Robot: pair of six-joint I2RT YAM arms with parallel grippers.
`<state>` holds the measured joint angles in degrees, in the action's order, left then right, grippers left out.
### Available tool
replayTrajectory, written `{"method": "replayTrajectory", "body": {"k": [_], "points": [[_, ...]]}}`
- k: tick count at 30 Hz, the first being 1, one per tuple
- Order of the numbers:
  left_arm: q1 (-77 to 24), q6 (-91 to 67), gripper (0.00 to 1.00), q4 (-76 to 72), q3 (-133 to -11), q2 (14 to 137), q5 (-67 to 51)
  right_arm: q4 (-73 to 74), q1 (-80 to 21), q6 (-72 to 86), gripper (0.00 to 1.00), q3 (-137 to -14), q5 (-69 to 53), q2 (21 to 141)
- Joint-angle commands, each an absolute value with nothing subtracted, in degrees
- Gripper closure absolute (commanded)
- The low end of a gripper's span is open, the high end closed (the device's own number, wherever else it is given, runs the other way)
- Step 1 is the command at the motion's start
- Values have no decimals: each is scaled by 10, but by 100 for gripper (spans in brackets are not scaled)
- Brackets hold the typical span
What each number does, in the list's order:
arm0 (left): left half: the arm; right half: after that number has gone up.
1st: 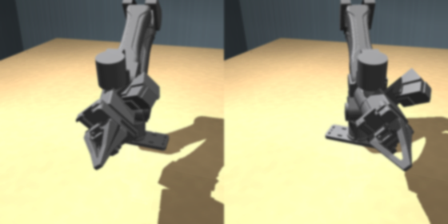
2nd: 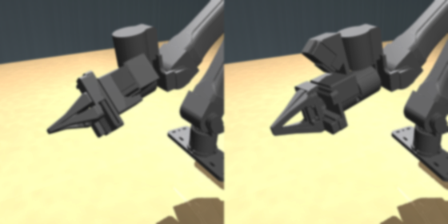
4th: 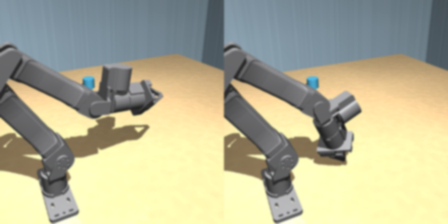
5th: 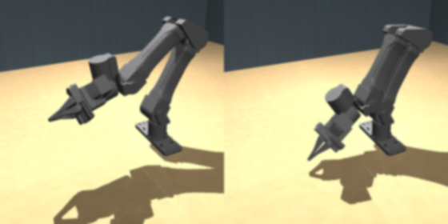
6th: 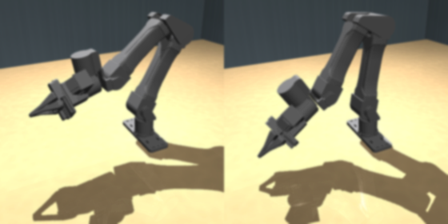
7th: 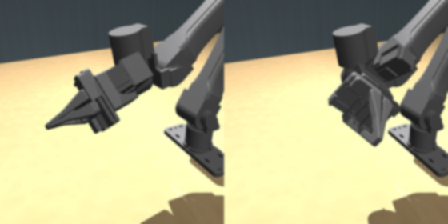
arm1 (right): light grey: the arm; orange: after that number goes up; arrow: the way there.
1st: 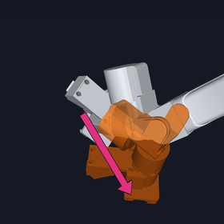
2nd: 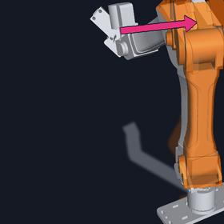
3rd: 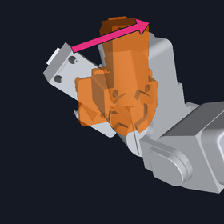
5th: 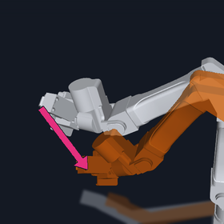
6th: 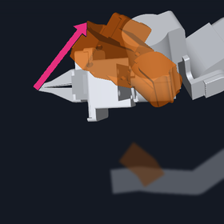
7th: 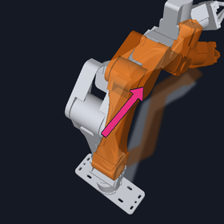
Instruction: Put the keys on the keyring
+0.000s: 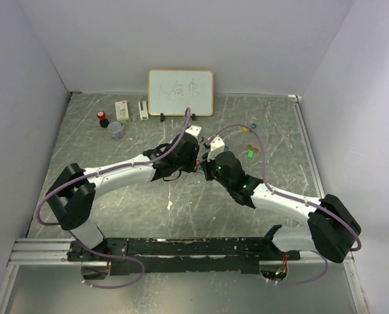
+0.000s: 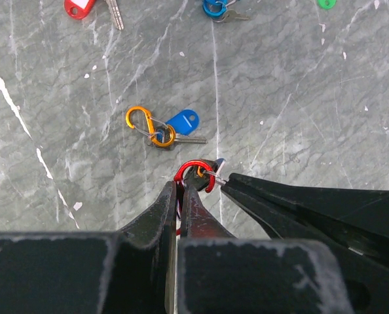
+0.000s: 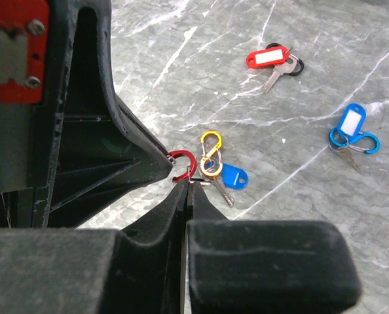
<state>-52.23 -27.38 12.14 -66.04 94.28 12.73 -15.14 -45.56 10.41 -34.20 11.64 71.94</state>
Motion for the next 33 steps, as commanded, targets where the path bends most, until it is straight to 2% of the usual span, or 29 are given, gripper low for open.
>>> {"method": "replayTrajectory", "body": {"k": [1,22,28,30,33], "points": [[-527,-264,93,125,-651,929,116,-156,-459,99,100,-351,136,701],[-527,-265,93,113,-636,911,116,-152,-459,102,100,-341,147,688],[-526,-273,93,126,-629,911,146,-138,-459,115,100,-347,154,706],[-524,-280,93,132,-621,911,162,-131,-458,122,90,-351,149,723],[-510,-293,93,138,-602,908,168,-123,-458,143,66,-357,134,749]]}}
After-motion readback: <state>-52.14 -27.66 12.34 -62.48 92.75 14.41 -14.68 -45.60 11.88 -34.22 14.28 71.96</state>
